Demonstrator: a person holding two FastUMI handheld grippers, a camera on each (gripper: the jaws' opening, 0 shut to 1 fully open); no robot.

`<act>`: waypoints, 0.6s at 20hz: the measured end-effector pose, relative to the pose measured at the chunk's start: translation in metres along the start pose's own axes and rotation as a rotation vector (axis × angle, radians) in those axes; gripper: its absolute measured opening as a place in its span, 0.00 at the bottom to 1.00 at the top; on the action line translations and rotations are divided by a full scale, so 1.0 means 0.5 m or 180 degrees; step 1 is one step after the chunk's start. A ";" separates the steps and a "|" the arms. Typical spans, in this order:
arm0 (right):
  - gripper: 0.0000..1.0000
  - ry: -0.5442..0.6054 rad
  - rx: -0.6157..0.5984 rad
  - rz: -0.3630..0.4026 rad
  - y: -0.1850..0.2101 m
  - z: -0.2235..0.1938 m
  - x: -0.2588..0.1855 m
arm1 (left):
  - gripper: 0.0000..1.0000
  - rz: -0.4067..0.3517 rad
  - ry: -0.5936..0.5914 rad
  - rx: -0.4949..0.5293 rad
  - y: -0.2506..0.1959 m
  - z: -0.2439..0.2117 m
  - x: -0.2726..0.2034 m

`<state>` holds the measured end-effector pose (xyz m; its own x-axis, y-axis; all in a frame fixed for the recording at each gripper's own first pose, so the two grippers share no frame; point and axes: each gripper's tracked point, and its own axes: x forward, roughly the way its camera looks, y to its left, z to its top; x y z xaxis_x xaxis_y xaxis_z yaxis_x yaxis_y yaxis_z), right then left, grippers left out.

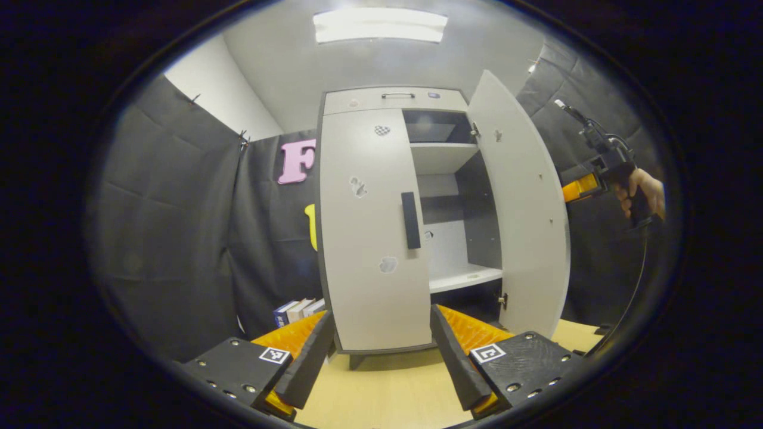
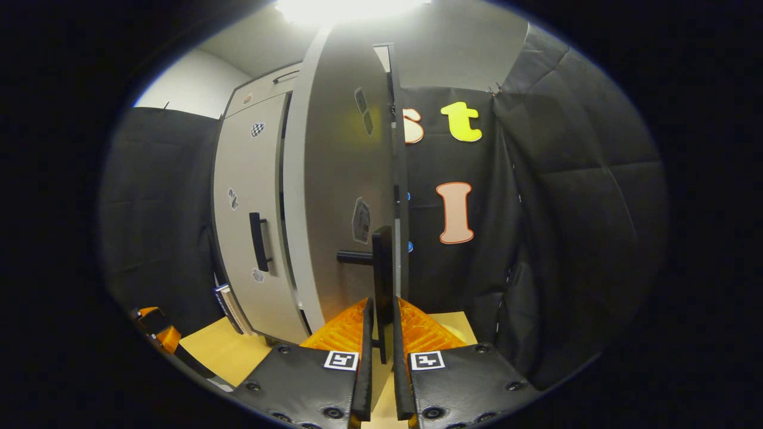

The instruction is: Open the right door of the double-door shoe cabinet with the right hand, and open the left door with the left hand.

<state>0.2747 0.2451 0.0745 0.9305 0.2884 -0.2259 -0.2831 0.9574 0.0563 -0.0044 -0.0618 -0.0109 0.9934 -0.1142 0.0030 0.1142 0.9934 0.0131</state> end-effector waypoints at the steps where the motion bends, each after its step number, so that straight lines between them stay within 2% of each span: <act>1: 0.18 -0.0011 -0.0035 -0.0063 -0.002 0.003 -0.004 | 0.93 -0.0011 0.0014 -0.0014 -0.005 -0.002 0.001; 3: 0.10 -0.0038 -0.0013 -0.0204 -0.010 0.000 0.011 | 0.94 -0.0005 0.0042 -0.0034 -0.007 -0.008 0.002; 4: 0.04 -0.0056 0.0086 -0.0123 0.002 0.005 0.001 | 0.94 0.0004 0.0061 -0.0040 -0.003 -0.013 0.005; 5: 0.04 -0.0066 0.0138 -0.0085 0.008 0.005 -0.002 | 0.94 0.0015 0.0087 -0.0040 0.002 -0.016 0.008; 6: 0.00 -0.0090 0.0125 -0.0081 0.000 0.007 0.003 | 0.94 0.0030 0.0109 -0.0034 0.005 -0.020 0.007; 7: 0.05 -0.0114 0.0103 -0.0079 -0.002 0.007 0.002 | 0.94 0.0041 0.0120 -0.0022 0.007 -0.020 0.009; 11: 0.05 -0.0028 0.0034 -0.0092 -0.005 -0.020 -0.024 | 0.92 0.0051 0.0133 0.0022 0.012 -0.017 0.031; 12: 0.00 -0.0009 -0.0001 -0.0111 -0.006 -0.028 -0.034 | 0.92 0.0048 0.0131 0.0031 0.014 -0.016 0.034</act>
<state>0.2567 0.2370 0.0646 0.9404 0.2549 -0.2251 -0.2506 0.9669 0.0481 0.0135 -0.0569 -0.0187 0.9944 -0.0985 -0.0377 0.0994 0.9948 0.0231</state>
